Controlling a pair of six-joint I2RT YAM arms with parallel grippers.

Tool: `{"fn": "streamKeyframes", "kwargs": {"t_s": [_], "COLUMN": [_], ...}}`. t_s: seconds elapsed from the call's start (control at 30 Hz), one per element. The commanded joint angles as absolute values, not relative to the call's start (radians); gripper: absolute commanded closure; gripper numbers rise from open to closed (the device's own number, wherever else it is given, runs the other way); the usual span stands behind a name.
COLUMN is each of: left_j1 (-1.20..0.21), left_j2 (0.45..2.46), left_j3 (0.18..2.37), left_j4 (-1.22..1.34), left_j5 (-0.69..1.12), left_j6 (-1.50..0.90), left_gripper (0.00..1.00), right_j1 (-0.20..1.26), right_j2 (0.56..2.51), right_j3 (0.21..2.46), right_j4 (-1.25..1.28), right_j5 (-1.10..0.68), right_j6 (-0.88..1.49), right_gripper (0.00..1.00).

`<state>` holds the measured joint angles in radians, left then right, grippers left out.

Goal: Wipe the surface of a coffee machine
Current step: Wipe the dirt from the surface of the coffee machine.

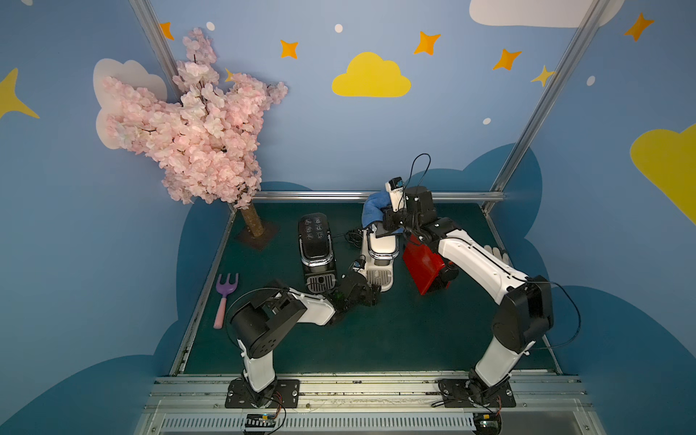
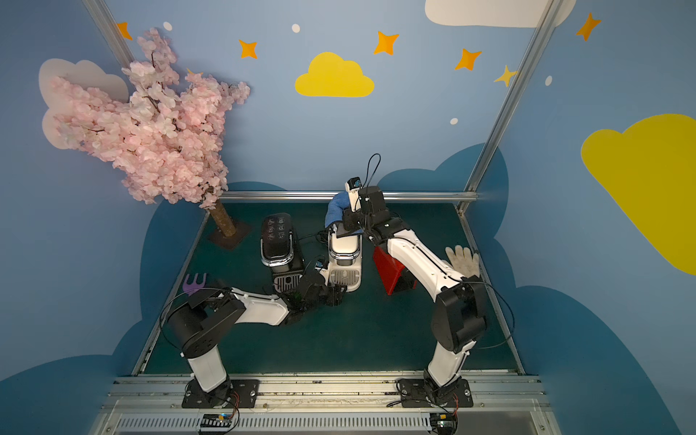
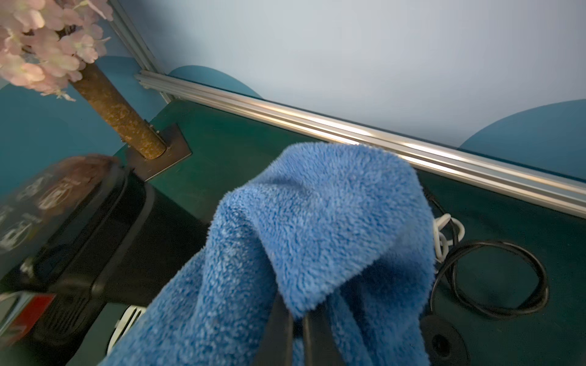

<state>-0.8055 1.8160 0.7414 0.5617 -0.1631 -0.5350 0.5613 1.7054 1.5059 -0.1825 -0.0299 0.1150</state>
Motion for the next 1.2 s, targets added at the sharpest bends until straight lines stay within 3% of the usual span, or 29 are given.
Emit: {"fn": "streamKeyframes", "kwargs": {"t_s": [0.0, 0.4, 0.73, 1.17], "left_j1": [-0.805, -0.795, -0.793, -0.793], "left_j2": [1.854, 1.907, 1.888, 1.847], "left_j3": [0.77, 0.806, 0.774, 0.752], "left_j4": [0.549, 0.561, 0.572, 0.562], "left_j5": [-0.15, -0.112, -0.12, -0.125], "left_j6": [-0.545, -0.554, -0.565, -0.567], "left_gripper": [0.28, 0.28, 0.28, 0.28], "right_j1": [0.589, 0.692, 0.675, 0.56], "right_j2": [1.648, 1.506, 1.679, 1.927], "right_j3": [1.399, 1.274, 1.438, 1.691], "right_j4": [-0.278, -0.331, -0.333, -0.328], "right_j5": [-0.078, -0.001, 0.149, 0.101], "right_j6": [0.144, 0.123, 0.144, 0.209], "right_gripper": [0.99, 0.99, 0.99, 1.0]}}
